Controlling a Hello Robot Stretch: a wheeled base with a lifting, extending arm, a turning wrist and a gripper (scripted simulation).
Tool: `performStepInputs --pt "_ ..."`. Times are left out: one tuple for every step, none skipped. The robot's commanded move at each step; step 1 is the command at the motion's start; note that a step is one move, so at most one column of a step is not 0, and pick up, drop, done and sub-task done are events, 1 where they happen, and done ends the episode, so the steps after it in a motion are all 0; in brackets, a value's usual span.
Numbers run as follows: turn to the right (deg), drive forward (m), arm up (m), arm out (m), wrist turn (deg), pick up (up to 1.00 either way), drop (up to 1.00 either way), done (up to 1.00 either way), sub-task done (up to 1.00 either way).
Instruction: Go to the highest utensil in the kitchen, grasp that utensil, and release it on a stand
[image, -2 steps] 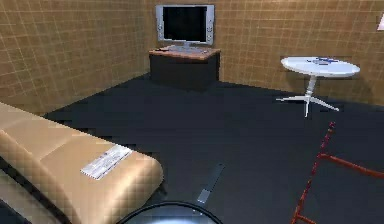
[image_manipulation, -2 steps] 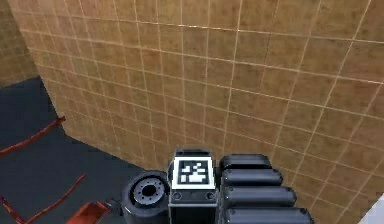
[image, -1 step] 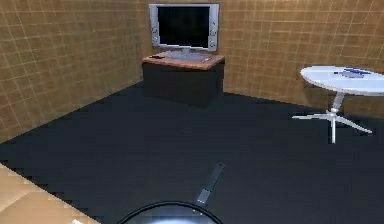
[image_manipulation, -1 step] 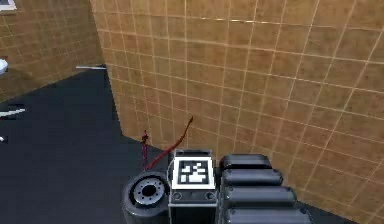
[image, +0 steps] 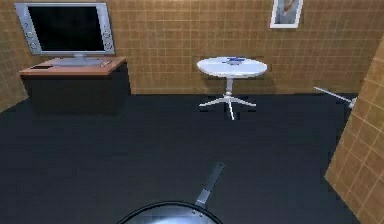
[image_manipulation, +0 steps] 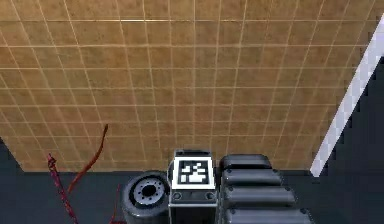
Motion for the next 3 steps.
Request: performStepInputs --pt "0.0 0.05 0.00 0.00 0.0 0.00 0.00 0.00 0.00" --pt "0.0 0.60 0.00 0.00 0.0 0.00 0.00 0.00 0.00" --pt "-42.0 0.00 0.00 0.00 0.0 0.00 0.00 0.00 0.00"
